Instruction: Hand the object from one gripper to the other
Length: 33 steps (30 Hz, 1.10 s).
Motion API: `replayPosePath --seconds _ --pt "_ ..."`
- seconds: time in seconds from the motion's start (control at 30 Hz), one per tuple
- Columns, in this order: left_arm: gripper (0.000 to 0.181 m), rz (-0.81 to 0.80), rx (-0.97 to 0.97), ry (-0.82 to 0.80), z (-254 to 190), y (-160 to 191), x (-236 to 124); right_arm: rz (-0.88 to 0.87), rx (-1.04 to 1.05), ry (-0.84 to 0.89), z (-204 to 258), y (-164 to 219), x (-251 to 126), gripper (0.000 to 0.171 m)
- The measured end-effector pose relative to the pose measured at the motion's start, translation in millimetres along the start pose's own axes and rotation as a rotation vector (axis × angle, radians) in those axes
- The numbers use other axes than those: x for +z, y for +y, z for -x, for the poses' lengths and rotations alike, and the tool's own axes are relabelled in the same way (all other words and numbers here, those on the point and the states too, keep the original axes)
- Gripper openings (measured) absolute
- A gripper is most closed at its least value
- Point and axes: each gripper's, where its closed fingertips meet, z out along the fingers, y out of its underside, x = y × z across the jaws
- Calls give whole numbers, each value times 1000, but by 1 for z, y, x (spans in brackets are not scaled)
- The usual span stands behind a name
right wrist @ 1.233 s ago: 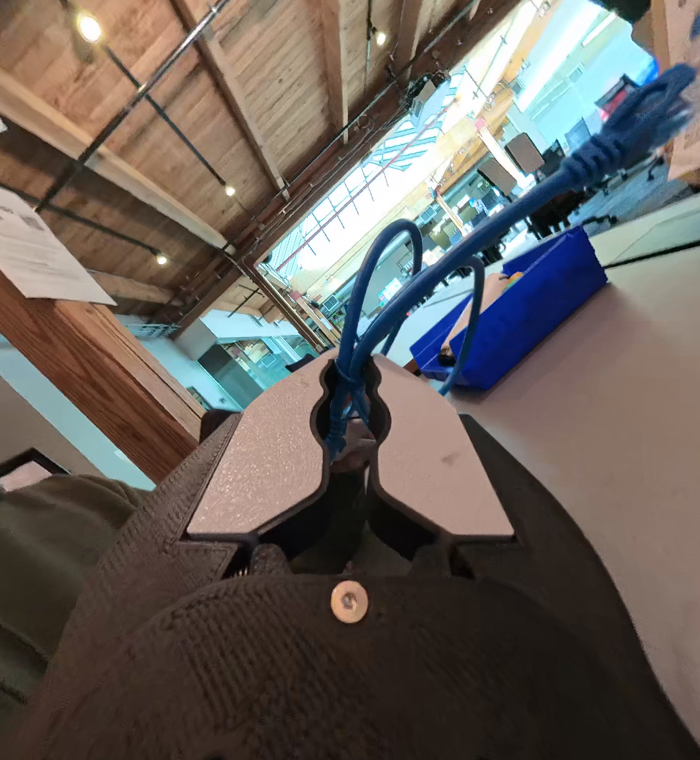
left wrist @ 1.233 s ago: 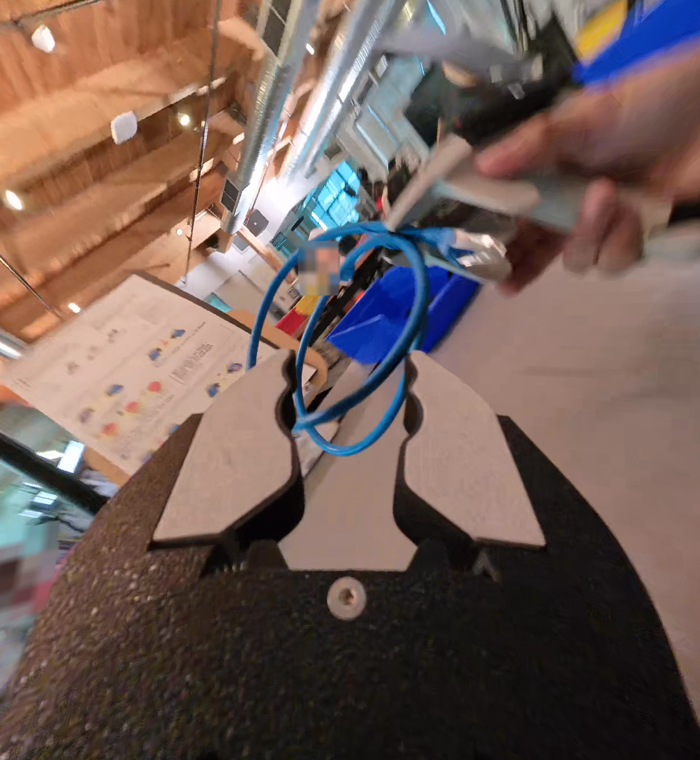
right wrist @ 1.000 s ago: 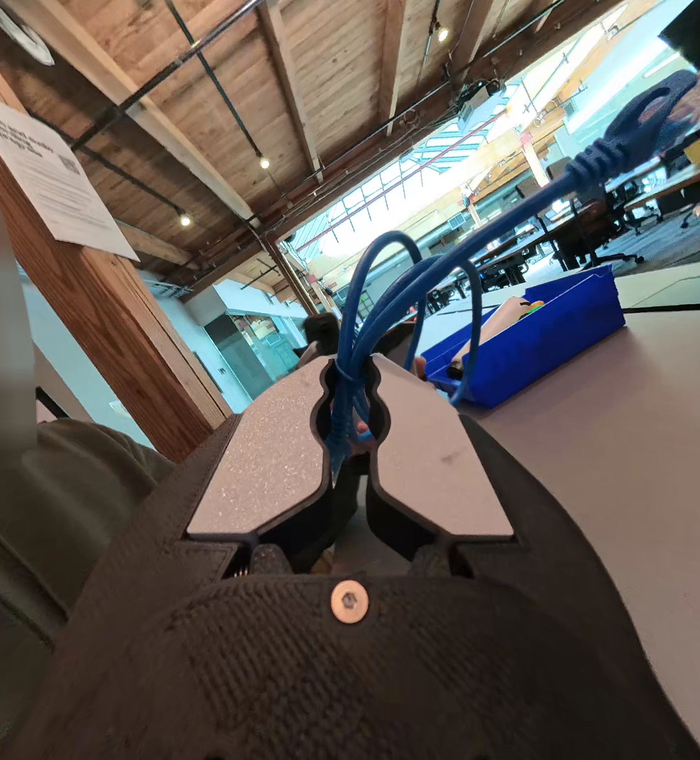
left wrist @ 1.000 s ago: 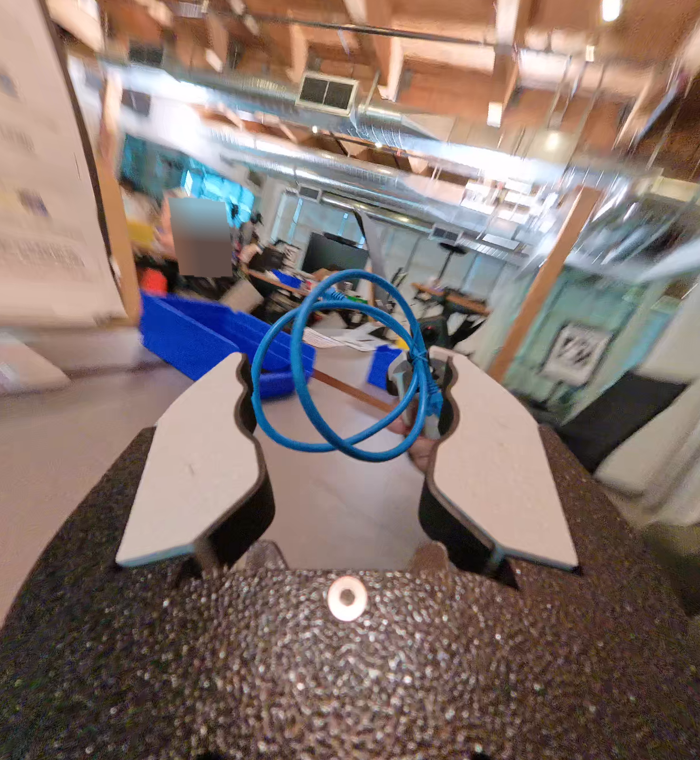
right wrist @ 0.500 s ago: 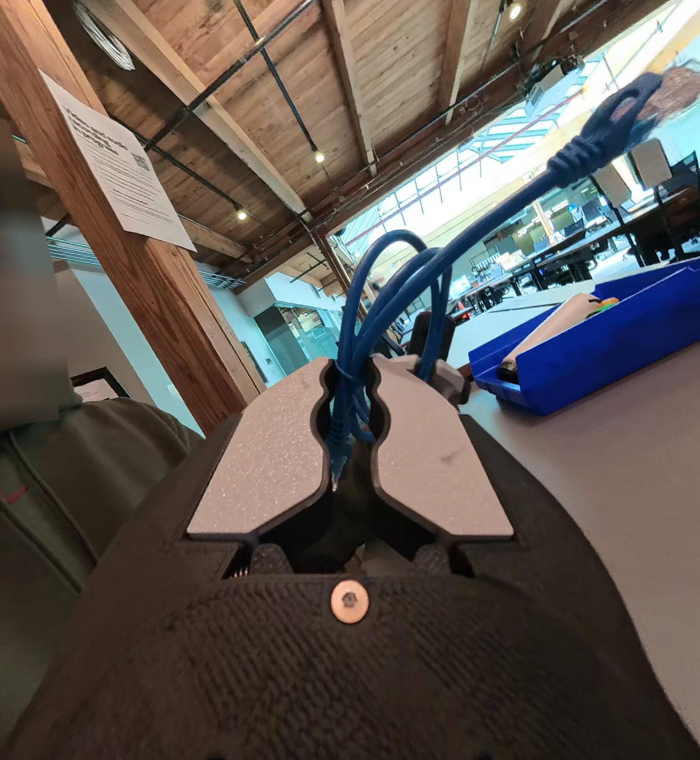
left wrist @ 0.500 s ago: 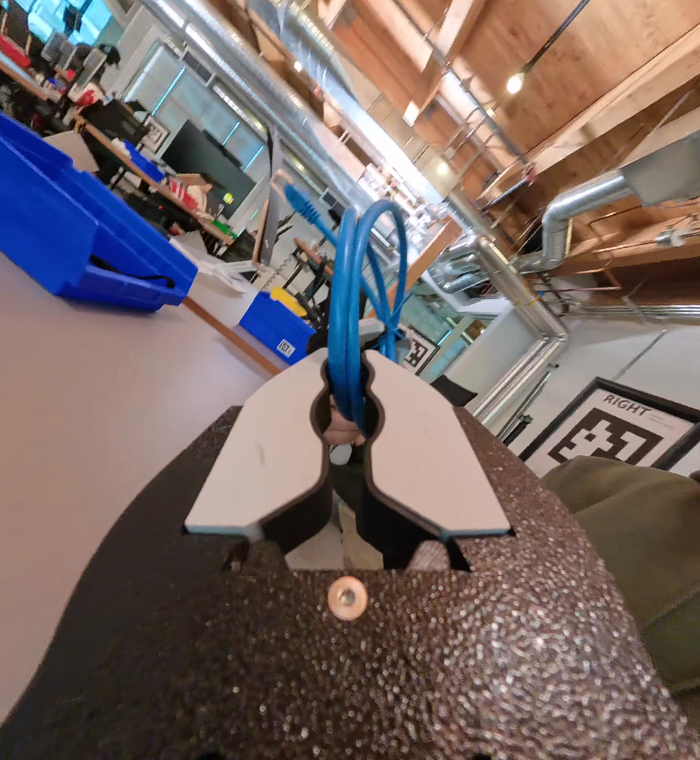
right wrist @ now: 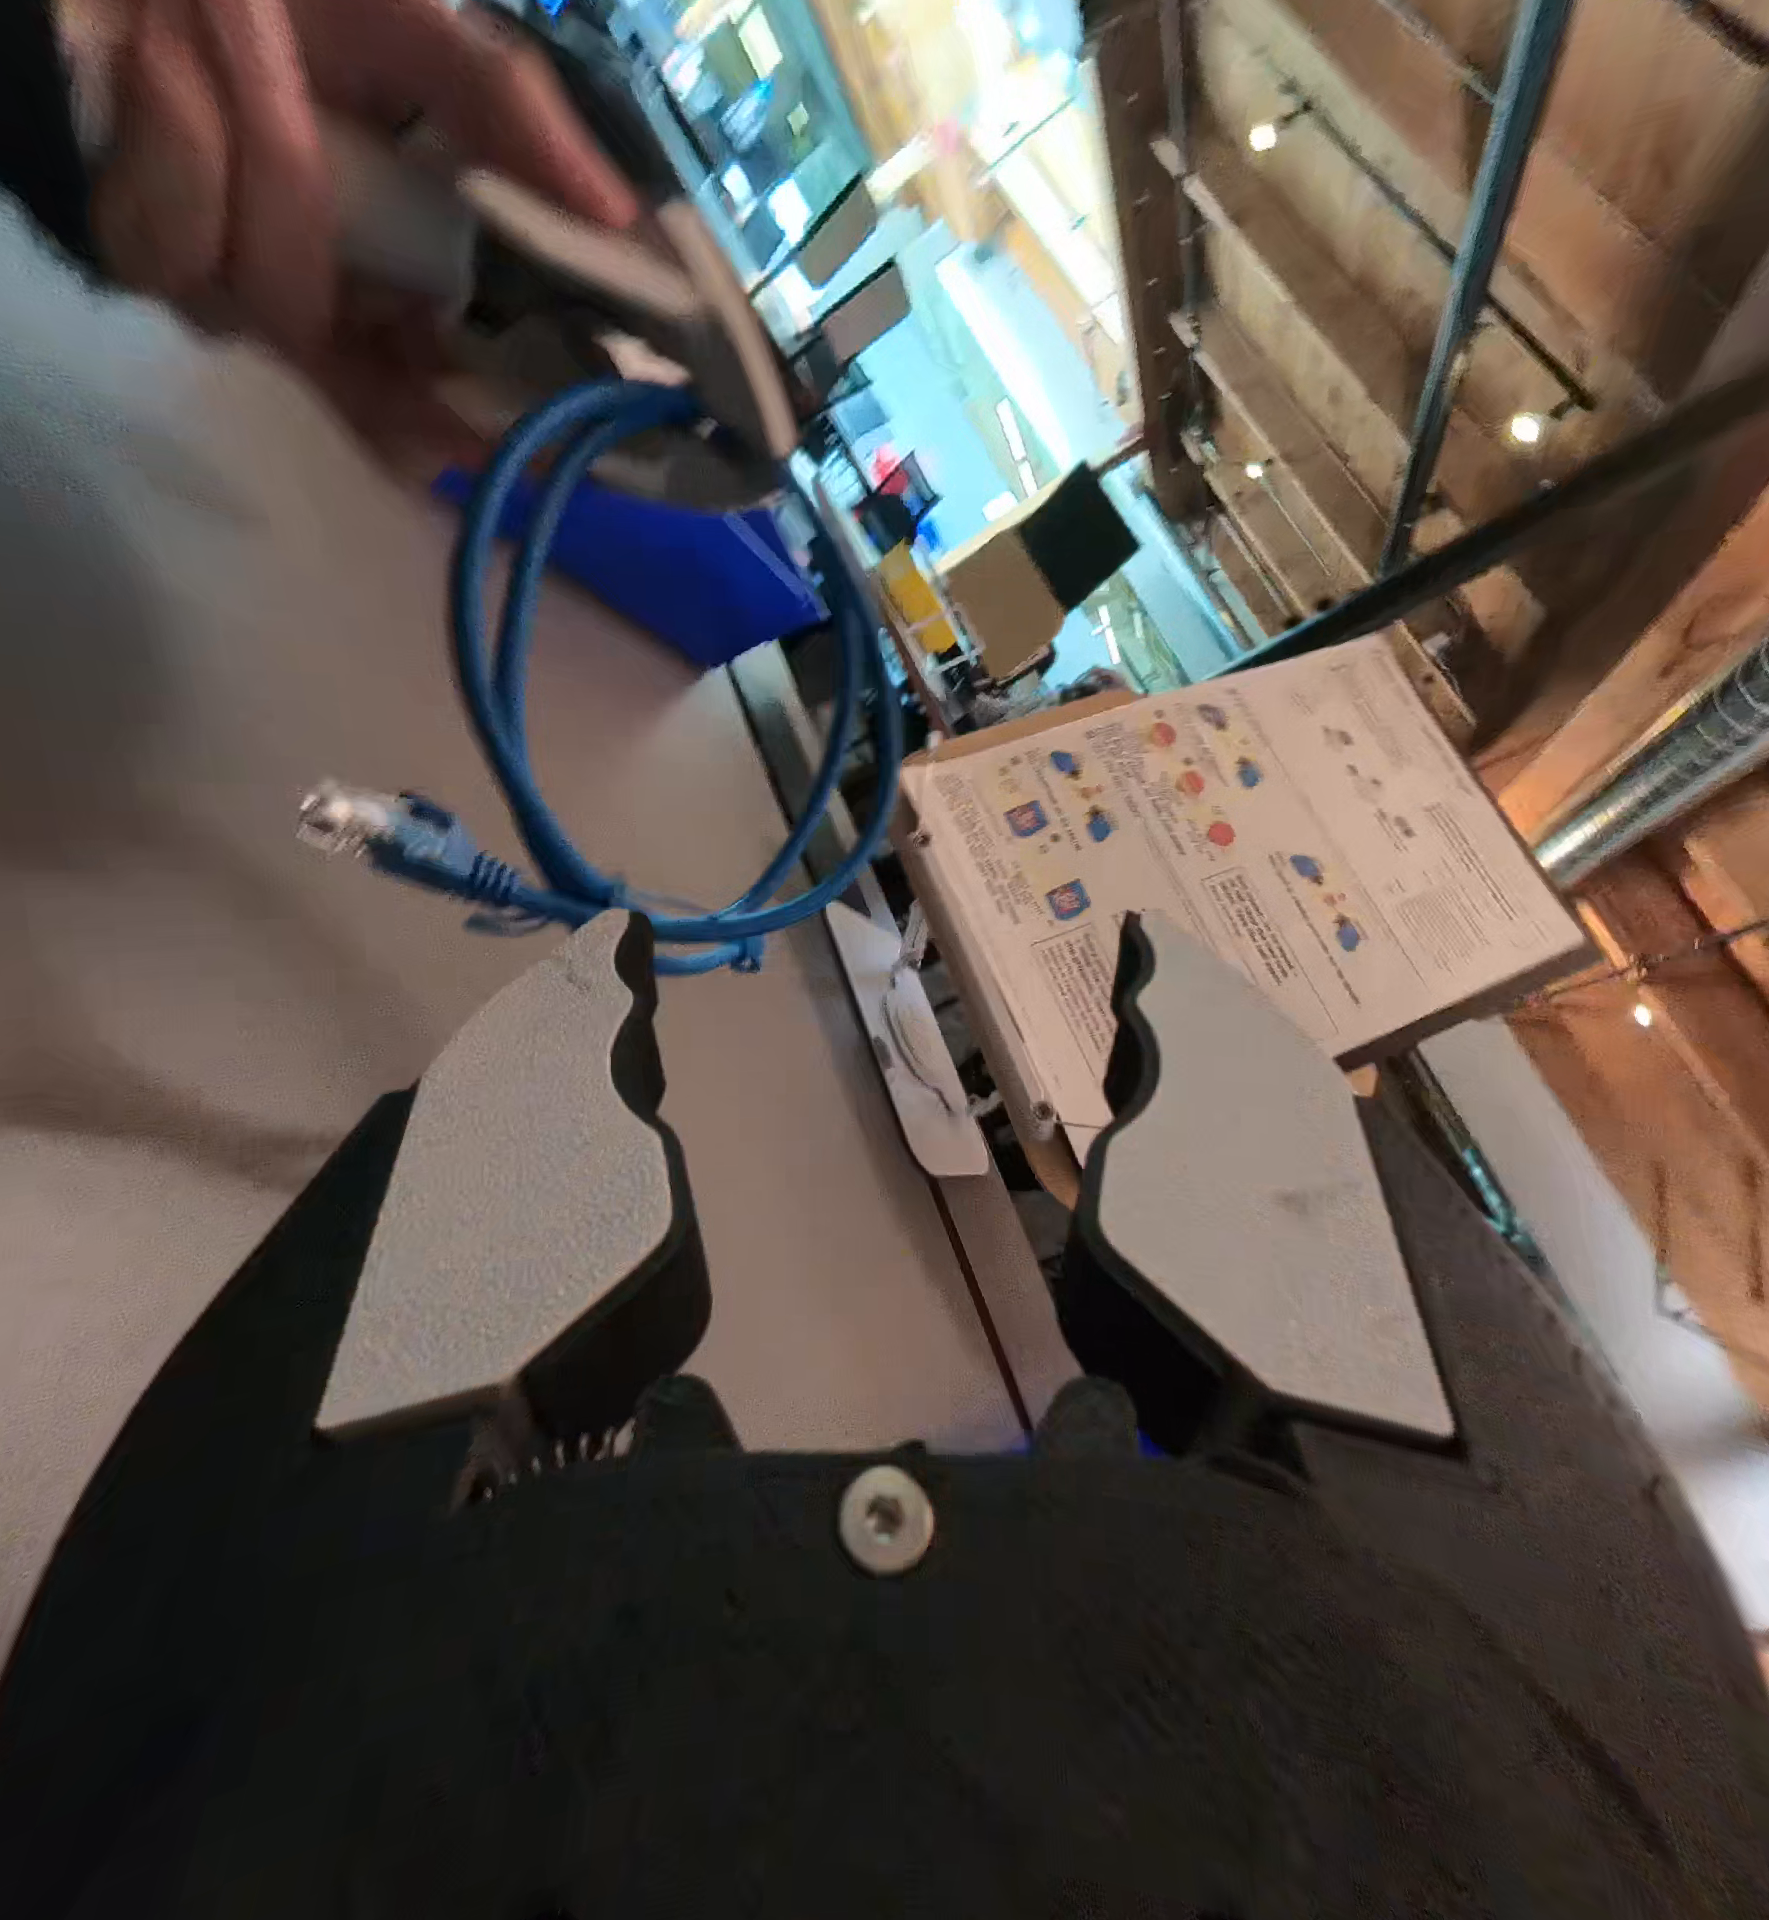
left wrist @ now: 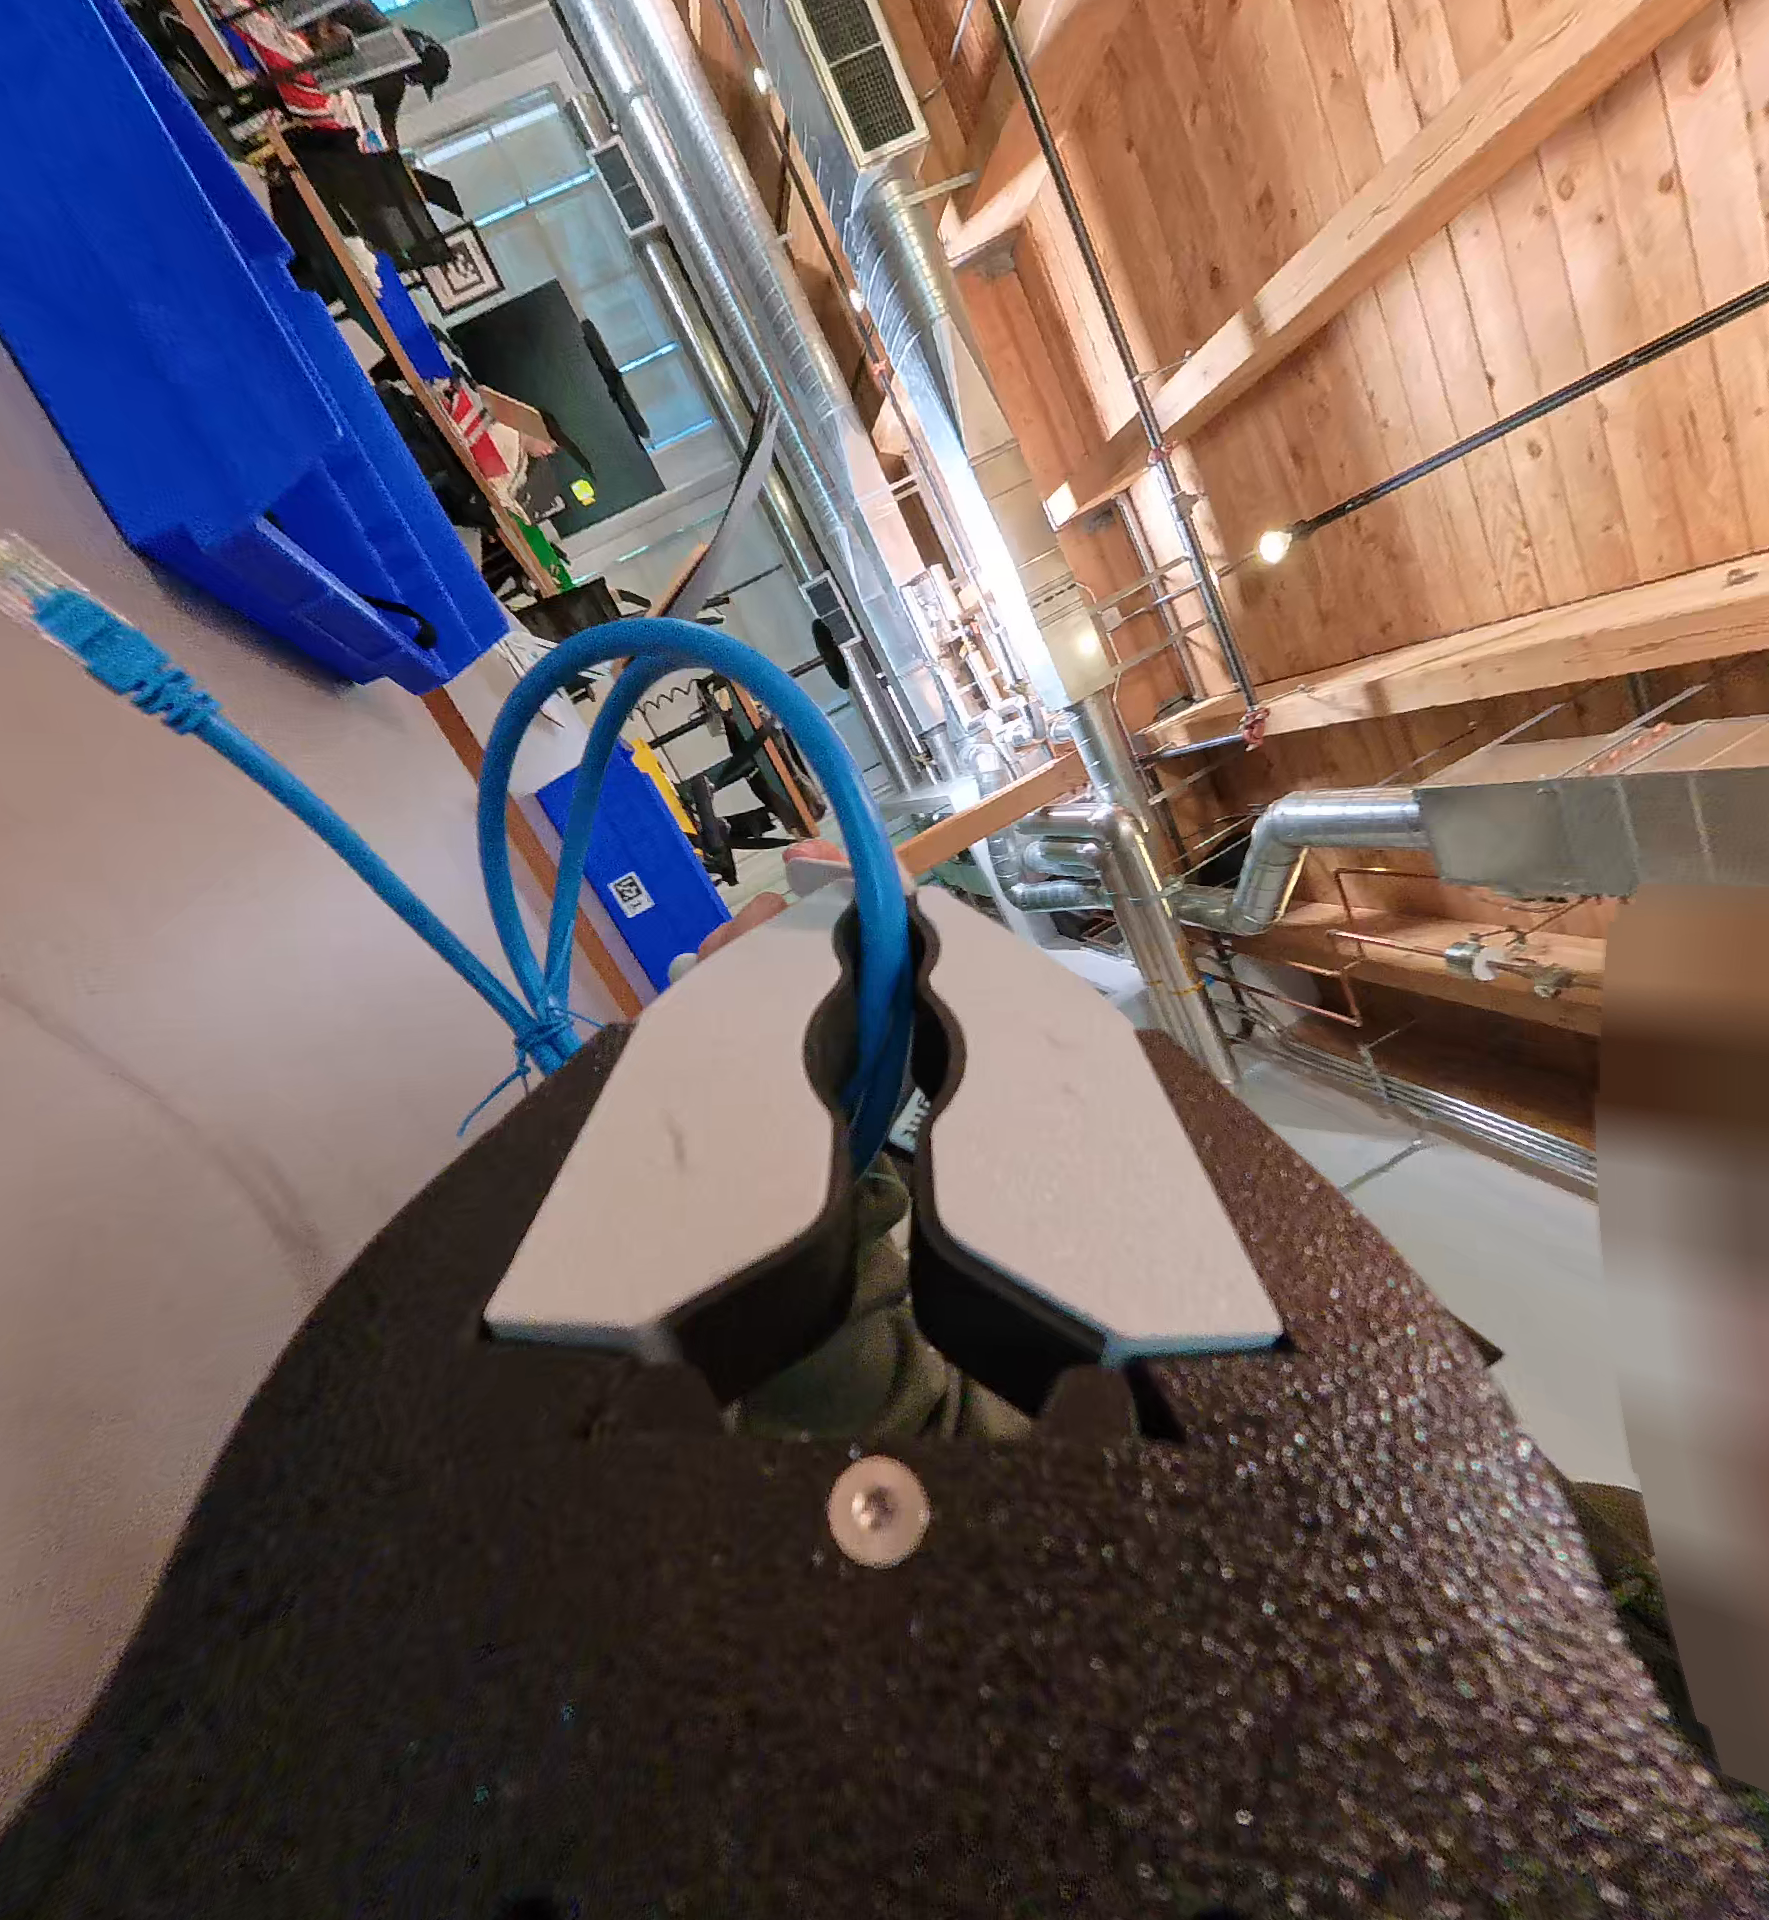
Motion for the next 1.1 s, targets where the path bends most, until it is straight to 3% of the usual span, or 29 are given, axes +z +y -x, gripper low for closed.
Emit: replayPosePath --seconds 0.2,0.27,0.37,0.43,0.57,0.67,0.77,0.93,1.0,1.1 --pt "4 9 -60 68 -17 6 7 71 -369 -27 31 7 15 80" --pt "4 14 -61 84 -26 9 11 75 -444 0 38 7 21 69" --pt "4 15 -54 91 -32 10 13 39 -462 87 33 -2 22 33" --pt "4 20 -48 80 -29 10 12 38 -464 107 30 -4 22 22" --pt "10 21 47 -2 -15 6 8 52 -364 61 25 -6 20 17" --pt "43 13 277 -159 -4 -2 4 82 -250 4 25 -4 19 16" --pt "68 28 704 -314 -14 -12 -3 114 -103 -73 22 0 16 15" --pt "74 184 1576 -462 -41 8 -5 152 3 -269 30 -1 3 15" --pt "72 312 1755 -452 -37 28 -2 184 2 -346 36 -1 -4 16" --pt "66 533 1866 -464 -12 52 1 213 -5 -407 40 -6 -11 16"
